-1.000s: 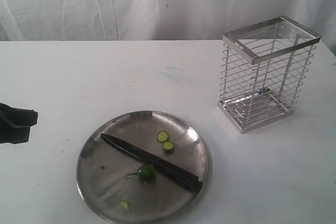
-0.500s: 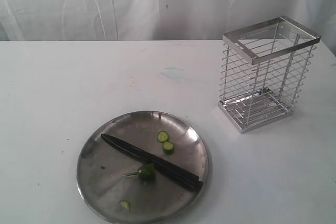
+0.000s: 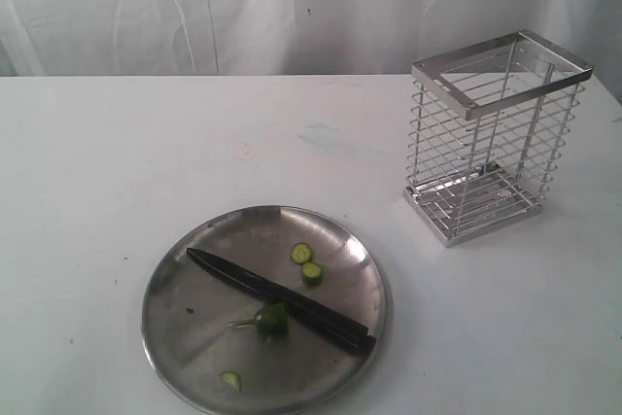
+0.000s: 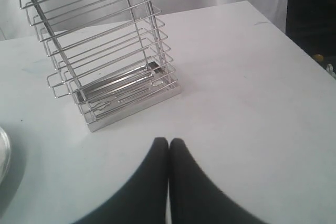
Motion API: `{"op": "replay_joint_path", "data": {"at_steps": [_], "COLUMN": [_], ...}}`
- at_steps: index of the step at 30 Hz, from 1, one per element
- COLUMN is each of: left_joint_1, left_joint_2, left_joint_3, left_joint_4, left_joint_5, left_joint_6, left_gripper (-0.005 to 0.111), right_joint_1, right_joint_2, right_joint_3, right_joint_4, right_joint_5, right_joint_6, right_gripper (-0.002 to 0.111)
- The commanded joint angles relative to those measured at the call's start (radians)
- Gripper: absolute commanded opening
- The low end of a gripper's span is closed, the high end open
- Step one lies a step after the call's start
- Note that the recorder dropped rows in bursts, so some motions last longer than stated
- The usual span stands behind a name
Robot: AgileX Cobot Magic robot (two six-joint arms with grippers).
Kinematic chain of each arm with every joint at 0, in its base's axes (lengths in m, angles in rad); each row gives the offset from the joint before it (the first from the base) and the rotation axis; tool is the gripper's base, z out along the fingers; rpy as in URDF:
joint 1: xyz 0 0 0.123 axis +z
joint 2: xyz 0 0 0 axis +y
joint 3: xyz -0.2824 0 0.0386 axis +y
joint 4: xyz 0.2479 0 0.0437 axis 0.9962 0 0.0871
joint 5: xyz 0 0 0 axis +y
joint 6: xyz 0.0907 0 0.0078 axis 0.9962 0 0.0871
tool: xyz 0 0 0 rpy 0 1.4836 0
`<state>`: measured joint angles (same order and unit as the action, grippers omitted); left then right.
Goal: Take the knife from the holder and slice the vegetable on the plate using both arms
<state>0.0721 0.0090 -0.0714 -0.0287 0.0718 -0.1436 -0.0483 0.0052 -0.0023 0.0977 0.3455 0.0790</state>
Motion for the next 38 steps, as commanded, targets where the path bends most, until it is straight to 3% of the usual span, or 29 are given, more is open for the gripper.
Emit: {"op": "replay_joint_path", "data": {"at_steps": [1, 2, 38], "left_joint_1": [-0.006, -0.006, -0.004], "left_joint_2": [-0.009, -0.009, -0.009], "left_joint_3": [0.071, 0.071, 0.071], "left_joint_4": [0.015, 0.012, 0.012], "left_joint_5": [0.136, 0.189, 0.158], "left_joint_6": [-0.061, -0.062, -0.035], "left_gripper": [0.0, 0.0, 0.0], "right_joint_1": [-0.003, -0.003, -0.003], "right_joint_2": [-0.005, -0.005, -0.005], "right_joint_3": [0.002, 0.002, 0.002], "right_joint_4": [0.0, 0.0, 0.0], "right_joint_5": [-0.001, -0.001, -0.001], "right_joint_6": [-0.004, -0.004, -0.004], "right_gripper": [0.0, 0.0, 0.0]}}
